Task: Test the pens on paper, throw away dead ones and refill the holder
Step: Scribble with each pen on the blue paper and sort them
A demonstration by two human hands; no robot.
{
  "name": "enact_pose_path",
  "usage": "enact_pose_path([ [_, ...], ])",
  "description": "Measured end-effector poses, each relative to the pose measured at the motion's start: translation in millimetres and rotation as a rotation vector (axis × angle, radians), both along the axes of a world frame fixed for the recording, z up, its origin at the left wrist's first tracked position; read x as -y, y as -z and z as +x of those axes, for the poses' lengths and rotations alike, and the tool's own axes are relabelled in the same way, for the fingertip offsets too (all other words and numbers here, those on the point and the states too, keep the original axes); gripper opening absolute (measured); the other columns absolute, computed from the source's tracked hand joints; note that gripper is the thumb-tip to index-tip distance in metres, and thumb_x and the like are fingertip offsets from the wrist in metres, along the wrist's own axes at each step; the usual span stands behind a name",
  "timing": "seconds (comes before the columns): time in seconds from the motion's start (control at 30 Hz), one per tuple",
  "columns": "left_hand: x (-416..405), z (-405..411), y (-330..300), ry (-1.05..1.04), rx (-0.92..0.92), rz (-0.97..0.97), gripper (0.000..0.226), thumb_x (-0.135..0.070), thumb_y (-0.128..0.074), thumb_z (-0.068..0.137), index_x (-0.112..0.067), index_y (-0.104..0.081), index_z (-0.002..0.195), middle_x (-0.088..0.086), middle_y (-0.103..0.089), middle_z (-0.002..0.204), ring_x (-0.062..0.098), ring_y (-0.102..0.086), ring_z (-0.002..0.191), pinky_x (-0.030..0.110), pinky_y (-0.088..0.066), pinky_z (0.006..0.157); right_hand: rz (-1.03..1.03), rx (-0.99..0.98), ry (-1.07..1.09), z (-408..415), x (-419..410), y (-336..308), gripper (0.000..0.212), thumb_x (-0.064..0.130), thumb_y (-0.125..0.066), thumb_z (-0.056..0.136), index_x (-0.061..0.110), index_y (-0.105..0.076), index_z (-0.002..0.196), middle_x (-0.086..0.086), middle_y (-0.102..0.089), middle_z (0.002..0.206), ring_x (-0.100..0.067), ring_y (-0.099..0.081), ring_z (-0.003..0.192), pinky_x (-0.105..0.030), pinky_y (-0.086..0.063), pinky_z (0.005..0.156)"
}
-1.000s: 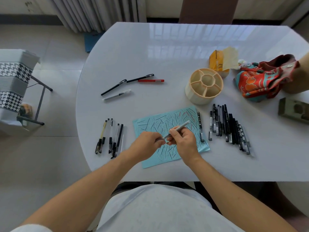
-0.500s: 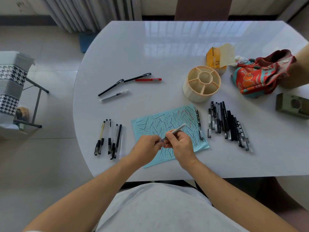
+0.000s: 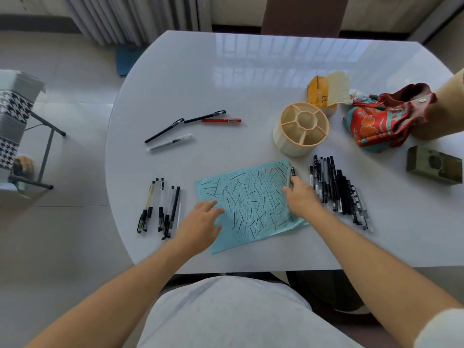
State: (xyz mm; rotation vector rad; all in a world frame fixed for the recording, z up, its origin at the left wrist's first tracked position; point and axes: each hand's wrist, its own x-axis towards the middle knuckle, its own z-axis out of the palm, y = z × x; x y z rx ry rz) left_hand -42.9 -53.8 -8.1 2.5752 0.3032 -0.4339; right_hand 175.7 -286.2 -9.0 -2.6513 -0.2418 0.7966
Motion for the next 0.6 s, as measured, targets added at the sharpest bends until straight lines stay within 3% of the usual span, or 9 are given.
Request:
enact_pose_path([
  [0.1, -5, -13, 9, 0.062, -0.037, 0.059, 0.045, -0.027, -0.057, 0.093, -0.018, -0.054, 0.137, 0.005, -0.032, 0.157, 0.024, -0.026, 0.145, 0.038, -0.033, 0.116, -0.187, 0.153, -0.121, 13, 18, 9, 0.026, 0.035, -0.047, 0.105, 0.021, -0.054, 0.125, -0.007, -0.069, 0.102, -0.026, -0.060, 0.082, -0.036, -0.049, 0.069],
  [0.27, -6, -19, 13, 0.070, -0.009, 0.033, 0.047, -0.026, -0.055, 0.093, -0.018, -0.052, 0.139, 0.008, -0.028, 0.160, 0.024, -0.020, 0.149, 0.043, -0.030, 0.119, -0.266, 0.328, -0.094, 20, 31, 7, 0.027, 0.034, -0.051, 0.102, 0.017, -0.057, 0.123, -0.011, -0.061, 0.112, -0.028, -0.057, 0.081, -0.036, -0.045, 0.069],
  [0.4, -11, -24, 15, 0.050, 0.107, -0.003, 0.046, -0.021, -0.058, 0.090, -0.020, -0.056, 0.137, 0.008, -0.036, 0.156, 0.027, -0.026, 0.147, 0.039, -0.023, 0.121, -0.038, 0.367, -0.122, 15, -21, -3, 0.029, 0.026, -0.060, 0.099, 0.011, -0.063, 0.124, -0.012, -0.061, 0.117, -0.031, -0.063, 0.091, -0.042, -0.052, 0.077],
  [0.5, -16, -28, 16, 0.026, 0.156, -0.019, 0.044, -0.018, -0.060, 0.090, -0.019, -0.059, 0.134, 0.010, -0.041, 0.153, 0.028, -0.031, 0.144, 0.039, -0.023, 0.121, 0.156, 0.321, -0.237, 16, -84, -9, 0.028, 0.018, -0.060, 0.098, 0.008, -0.066, 0.123, -0.012, -0.066, 0.120, -0.028, -0.064, 0.105, -0.046, -0.053, 0.091],
  [0.6, -25, -30, 17, 0.024, 0.145, -0.028, 0.042, -0.020, -0.056, 0.092, -0.018, -0.059, 0.134, 0.010, -0.040, 0.154, 0.027, -0.029, 0.146, 0.041, -0.025, 0.121, 0.210, 0.313, -0.326, 27, -150, -15, 0.032, 0.016, -0.058, 0.098, 0.010, -0.064, 0.128, -0.008, -0.064, 0.130, -0.028, -0.059, 0.116, -0.045, -0.051, 0.096],
])
